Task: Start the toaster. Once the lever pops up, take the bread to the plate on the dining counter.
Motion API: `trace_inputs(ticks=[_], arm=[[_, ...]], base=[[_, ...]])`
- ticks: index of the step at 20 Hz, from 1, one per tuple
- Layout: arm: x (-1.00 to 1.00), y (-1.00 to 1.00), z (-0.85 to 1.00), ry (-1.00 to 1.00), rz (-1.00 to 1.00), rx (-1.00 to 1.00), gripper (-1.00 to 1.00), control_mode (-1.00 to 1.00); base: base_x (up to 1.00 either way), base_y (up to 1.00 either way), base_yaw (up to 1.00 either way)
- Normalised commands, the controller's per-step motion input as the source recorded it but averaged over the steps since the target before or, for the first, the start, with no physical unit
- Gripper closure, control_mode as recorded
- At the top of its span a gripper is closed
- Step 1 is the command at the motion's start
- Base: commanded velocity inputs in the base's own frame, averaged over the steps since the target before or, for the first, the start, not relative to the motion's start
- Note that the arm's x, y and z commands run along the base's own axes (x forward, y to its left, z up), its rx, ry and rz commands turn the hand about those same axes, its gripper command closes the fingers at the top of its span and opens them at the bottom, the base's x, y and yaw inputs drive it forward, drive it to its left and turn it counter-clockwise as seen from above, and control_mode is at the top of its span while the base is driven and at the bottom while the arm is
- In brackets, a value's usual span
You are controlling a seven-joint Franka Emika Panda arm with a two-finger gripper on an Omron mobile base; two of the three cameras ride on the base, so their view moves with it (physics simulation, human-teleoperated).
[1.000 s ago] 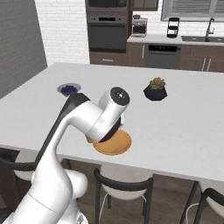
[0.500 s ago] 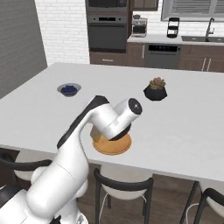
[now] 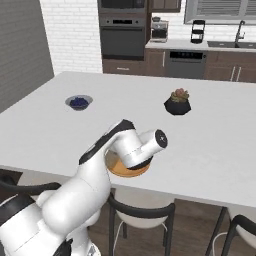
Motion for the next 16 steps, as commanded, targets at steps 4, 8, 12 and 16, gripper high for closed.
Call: trace_inputs(ticks=[4, 8, 12, 16], arm=[[0.51, 0.0, -0.41, 0.0, -0.04, 0.03, 1.0, -1.0], [0.38, -0.05, -0.45, 0.0, -0.04, 0.01, 1.0, -1.0], [0.35, -0.19, -0.34, 0.0, -0.03, 0.0, 1.0, -1.0], [0.31, -0.29, -0.28, 0.0, -0.02, 0.0, 1.0, -1.0]], base=[[0.0, 0.0, 0.0], [0.0, 0.0, 0.0], [0.0, 0.0, 0.0], [0.0, 0.0, 0.0]])
